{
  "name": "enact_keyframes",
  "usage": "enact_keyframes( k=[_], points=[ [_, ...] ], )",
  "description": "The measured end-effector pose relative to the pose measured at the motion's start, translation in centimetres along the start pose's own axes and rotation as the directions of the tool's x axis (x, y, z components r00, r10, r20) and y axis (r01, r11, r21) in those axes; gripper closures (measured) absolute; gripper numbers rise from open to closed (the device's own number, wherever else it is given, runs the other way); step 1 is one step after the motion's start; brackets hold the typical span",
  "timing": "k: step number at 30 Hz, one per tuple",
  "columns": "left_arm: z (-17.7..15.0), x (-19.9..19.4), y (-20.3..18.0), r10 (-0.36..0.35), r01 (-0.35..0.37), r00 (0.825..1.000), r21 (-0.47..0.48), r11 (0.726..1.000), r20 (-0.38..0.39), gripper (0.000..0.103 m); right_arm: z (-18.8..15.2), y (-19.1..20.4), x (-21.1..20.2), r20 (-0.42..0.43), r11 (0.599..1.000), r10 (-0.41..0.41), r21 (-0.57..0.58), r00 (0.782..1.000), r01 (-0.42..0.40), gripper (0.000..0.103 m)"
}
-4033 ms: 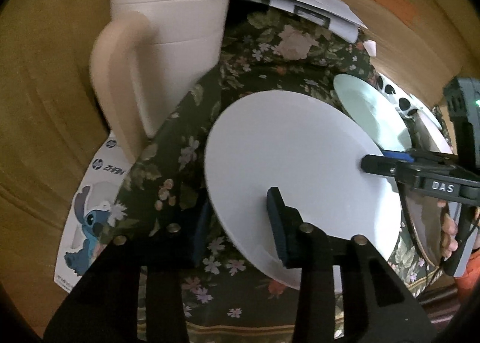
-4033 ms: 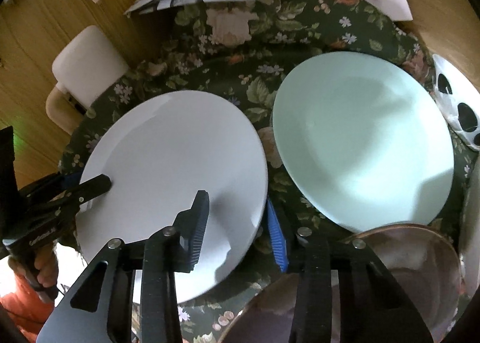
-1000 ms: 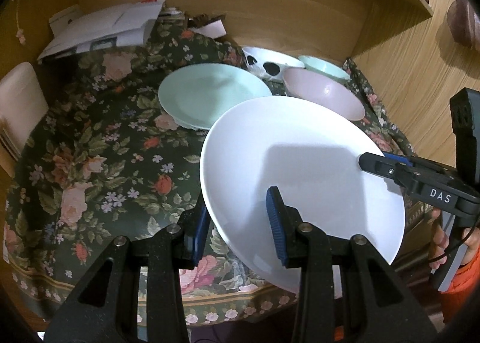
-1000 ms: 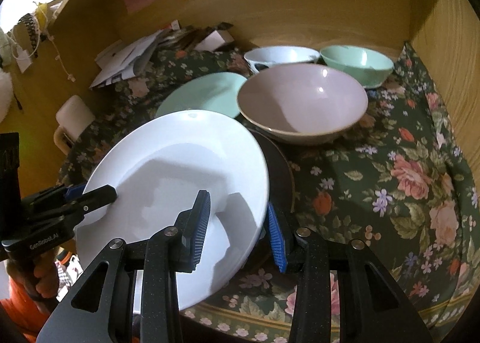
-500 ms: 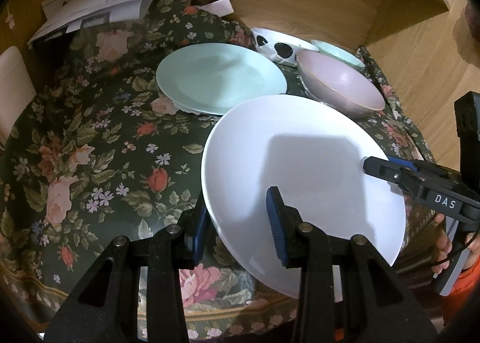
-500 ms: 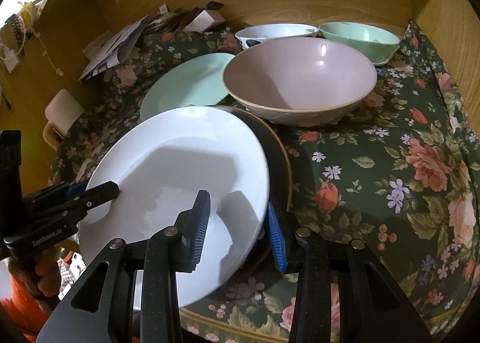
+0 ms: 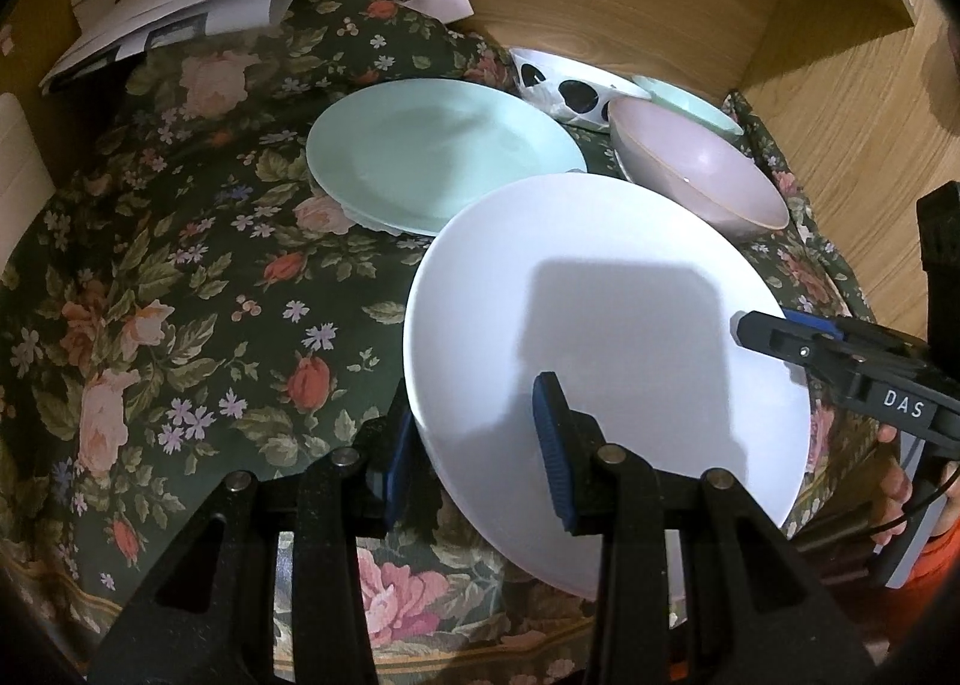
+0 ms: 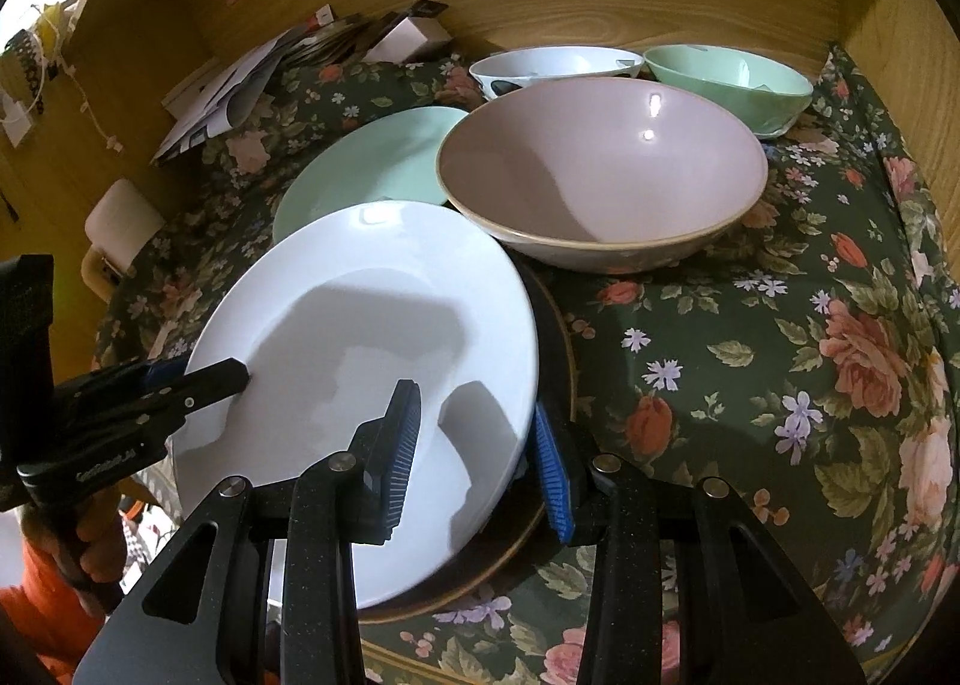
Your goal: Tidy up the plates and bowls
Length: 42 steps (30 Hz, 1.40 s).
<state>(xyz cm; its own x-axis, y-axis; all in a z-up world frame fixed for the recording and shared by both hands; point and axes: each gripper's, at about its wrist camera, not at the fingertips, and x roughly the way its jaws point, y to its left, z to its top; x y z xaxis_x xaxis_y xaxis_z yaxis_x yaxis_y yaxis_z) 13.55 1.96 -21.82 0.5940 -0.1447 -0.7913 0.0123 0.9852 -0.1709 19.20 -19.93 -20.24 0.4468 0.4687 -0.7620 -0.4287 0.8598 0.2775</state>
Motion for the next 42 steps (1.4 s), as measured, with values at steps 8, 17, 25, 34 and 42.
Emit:
enact_keyframes(
  k=[8,17,25,34,42],
  points=[
    [-0.1,0.2,-0.6,0.013,-0.013,1.000,0.030,0.999,-0.013,0.063,0.1,0.0,-1.4,0.041,0.998,-0.059,-0.032,0.997,0.061,0.069],
    [0.1,-1.2,-1.0,0.051,-0.052,0.998,0.037,0.998,0.044,0.049,0.2,-0.2,-3.2,0.079,0.997,-0.072,-0.029,0.994,0.074,0.068],
    [1.8,-4.8,-0.5,0.102,-0.107,0.983,0.023,0.994,0.150,0.042,1.6,1.3,-5.0,0.149,0.998,-0.026,-0.055,0.989,0.034,0.064],
    [5.1,-6.7,0.7,0.153,-0.156,0.967,0.003,0.988,0.206,0.019,4.9,3.6,-5.5,0.221,0.992,0.021,-0.125,0.975,0.007,0.042],
    [7.8,-5.4,2.9,0.199,-0.200,0.958,-0.020,0.980,0.206,0.015,8.5,4.3,-3.2,0.217,0.985,0.034,-0.175,0.975,0.005,0.037]
  ],
)
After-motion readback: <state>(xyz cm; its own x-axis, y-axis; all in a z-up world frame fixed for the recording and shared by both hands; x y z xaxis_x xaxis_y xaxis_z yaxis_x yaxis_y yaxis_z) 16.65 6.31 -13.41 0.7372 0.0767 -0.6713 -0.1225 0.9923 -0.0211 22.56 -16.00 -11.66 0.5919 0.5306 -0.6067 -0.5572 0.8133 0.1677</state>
